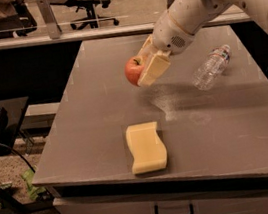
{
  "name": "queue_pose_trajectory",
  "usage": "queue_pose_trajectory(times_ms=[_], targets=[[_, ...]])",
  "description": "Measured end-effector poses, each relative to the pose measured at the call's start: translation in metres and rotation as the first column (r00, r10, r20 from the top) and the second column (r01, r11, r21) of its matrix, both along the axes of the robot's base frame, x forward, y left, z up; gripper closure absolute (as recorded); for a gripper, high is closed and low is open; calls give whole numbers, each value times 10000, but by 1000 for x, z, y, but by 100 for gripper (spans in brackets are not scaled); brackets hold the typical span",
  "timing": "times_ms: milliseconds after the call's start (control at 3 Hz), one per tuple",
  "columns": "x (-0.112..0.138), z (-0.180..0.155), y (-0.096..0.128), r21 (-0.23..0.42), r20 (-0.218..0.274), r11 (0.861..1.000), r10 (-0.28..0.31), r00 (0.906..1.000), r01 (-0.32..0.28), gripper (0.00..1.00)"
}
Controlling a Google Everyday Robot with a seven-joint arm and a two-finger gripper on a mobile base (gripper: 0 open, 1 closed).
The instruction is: Move apple near sponge
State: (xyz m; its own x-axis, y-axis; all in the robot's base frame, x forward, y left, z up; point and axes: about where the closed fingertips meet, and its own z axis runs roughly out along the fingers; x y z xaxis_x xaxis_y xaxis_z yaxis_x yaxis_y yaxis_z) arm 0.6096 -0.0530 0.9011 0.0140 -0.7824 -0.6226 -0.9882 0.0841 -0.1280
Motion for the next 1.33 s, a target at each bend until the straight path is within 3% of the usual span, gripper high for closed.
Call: queue_pose_trajectory(times_ms=[333,667,1333], targets=[[-38,-14,2,-571,-141,9877,1448,9894,-1454,100],[-53,-26,5,-884,-277,9714,2187,9754,-2203,100],[-55,-41,1,-1174,-634,9469,2937,9538,-2994,59]])
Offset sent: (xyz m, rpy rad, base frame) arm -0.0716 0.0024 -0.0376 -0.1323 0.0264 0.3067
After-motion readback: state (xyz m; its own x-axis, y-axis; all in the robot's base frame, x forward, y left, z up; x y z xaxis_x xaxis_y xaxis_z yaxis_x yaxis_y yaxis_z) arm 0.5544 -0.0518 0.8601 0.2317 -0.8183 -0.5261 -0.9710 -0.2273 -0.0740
